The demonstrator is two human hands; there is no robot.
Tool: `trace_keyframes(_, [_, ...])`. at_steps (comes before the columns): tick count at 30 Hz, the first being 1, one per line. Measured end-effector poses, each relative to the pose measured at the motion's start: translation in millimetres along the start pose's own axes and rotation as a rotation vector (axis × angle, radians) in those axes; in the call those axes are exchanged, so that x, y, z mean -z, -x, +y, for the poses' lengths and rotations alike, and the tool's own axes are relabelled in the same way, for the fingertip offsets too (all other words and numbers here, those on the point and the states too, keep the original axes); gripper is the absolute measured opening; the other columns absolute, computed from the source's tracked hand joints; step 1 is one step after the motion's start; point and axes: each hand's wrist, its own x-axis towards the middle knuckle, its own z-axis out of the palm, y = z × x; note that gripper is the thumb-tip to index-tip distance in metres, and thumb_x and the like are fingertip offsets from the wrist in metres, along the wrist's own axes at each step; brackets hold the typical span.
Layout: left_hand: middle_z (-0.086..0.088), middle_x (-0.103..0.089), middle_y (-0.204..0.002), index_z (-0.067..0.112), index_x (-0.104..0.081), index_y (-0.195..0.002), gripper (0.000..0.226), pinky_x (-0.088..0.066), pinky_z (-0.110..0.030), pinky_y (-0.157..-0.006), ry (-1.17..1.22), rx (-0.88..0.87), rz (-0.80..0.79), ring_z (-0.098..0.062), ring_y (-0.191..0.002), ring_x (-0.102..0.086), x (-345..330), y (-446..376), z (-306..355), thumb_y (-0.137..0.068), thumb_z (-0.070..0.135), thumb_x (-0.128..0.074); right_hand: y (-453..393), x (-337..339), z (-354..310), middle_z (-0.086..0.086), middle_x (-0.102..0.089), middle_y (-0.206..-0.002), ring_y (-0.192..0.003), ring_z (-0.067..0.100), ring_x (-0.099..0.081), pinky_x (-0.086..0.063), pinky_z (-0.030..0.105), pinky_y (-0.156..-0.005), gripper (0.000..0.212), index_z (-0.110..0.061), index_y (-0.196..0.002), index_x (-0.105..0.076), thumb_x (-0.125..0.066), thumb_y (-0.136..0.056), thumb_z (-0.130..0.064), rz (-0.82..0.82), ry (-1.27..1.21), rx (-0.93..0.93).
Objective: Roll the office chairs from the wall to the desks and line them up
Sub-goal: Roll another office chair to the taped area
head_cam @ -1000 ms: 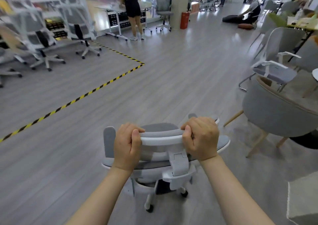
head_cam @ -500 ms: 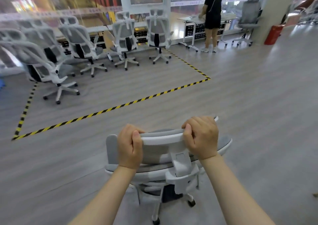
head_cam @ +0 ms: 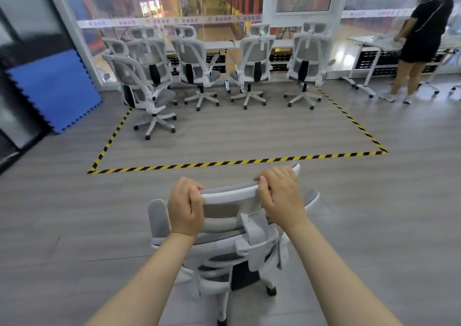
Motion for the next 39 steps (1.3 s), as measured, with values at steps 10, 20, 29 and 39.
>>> trace_keyframes(10, [0.004, -0.046, -0.071, 0.009, -0.051, -0.07, 0.038, -0.036, -0.024, -0.063, 0.001, 0.006, 0.087, -0.009, -0.071, -0.045, -86.7, -141.9, -106.3, -0.095, 0.025, -0.027, -152.1, -112.8, 76.0, -0.008, -0.058, -0.079, -0.081, 0.014, -0.048, -0.031, 0.026, -0.083, 0.029, -0.018, -0.082, -0.063, -0.037, -0.094, -0.022, 0.038, -0.029, 0.089])
trace_keyframes(20, [0.007, -0.047, -0.073, 0.019, -0.048, -0.072, 0.032, -0.038, -0.03, -0.064, 0.002, 0.051, -0.091, -0.013, -0.069, -0.047, -155.7, -313.8, -220.6, -0.095, 0.028, -0.027, -331.8, -199.1, 179.8, -0.006, -0.06, -0.087, -0.085, 0.017, -0.052, -0.034, 0.027, -0.082, 0.031, -0.019, -0.102, -0.067, -0.042, -0.095, -0.037, -0.194, 0.063, 0.336])
trace_keyframes(29, [0.001, -0.049, -0.072, 0.012, -0.049, -0.069, 0.035, -0.04, -0.027, -0.063, 0.07, 0.161, 0.006, -0.015, -0.069, -0.049, -251.4, -452.3, -311.1, -0.093, 0.025, -0.028, -459.6, -319.4, 245.8, 0.002, -0.058, -0.078, -0.073, 0.028, -0.049, -0.039, 0.039, -0.074, 0.035, -0.013, -0.083, -0.066, -0.044, -0.088, -0.041, 0.101, 0.111, 0.251])
trace_keyframes(39, [-0.007, -0.052, -0.08, 0.008, -0.051, -0.071, 0.03, -0.042, -0.045, -0.078, 0.127, 0.373, 0.095, -0.024, -0.08, -0.051, -379.0, -628.2, -409.6, -0.091, 0.019, -0.031, -641.8, -430.3, 339.4, 0.001, -0.056, -0.075, -0.071, 0.026, -0.048, -0.035, 0.036, -0.073, 0.027, -0.014, -0.082, -0.065, -0.051, -0.081, -0.038, 0.081, 0.109, 0.253])
